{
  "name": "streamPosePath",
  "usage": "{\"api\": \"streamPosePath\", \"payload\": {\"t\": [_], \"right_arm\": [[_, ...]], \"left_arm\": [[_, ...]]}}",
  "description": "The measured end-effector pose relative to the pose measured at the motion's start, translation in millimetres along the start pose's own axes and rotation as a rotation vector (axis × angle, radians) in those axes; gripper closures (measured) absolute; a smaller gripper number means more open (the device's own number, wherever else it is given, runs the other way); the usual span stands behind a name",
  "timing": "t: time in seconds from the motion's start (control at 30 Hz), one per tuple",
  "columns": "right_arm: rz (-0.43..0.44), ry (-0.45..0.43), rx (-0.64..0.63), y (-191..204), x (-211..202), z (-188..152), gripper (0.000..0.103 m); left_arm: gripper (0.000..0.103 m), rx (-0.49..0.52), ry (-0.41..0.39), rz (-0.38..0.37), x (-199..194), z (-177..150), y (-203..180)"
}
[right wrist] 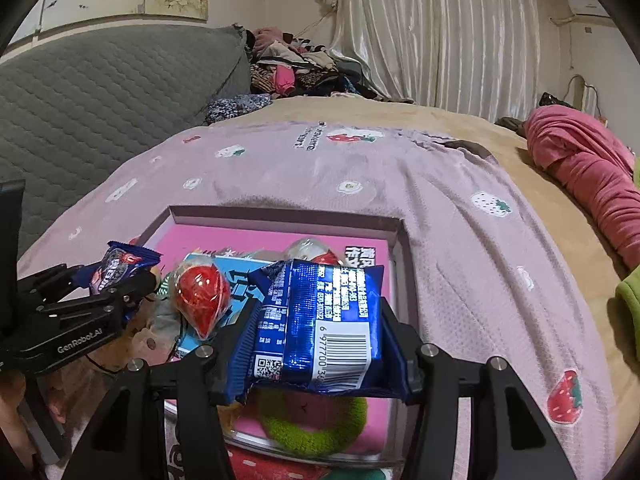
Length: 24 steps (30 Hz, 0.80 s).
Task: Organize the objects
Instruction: 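Lift both biscuit packets and carry them over the tray, then lower both packets into the tray and open both grippers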
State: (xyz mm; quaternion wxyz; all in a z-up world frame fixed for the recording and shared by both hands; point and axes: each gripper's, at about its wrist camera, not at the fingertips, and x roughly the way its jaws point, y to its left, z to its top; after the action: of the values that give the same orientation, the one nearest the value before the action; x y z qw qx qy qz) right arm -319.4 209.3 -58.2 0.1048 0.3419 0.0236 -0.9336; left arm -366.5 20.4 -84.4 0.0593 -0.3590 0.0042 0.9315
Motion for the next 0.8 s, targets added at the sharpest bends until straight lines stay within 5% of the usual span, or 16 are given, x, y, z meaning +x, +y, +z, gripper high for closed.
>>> {"api": "streamPosePath", "payload": {"t": [0.8], "right_arm": [[-0.038,0.053,-0.017,-2.9,33.9,-13.0,0.047]], "left_arm": [[0.049,0.019,0.03,-0.014,17.7,-10.0,-10.8]]}}
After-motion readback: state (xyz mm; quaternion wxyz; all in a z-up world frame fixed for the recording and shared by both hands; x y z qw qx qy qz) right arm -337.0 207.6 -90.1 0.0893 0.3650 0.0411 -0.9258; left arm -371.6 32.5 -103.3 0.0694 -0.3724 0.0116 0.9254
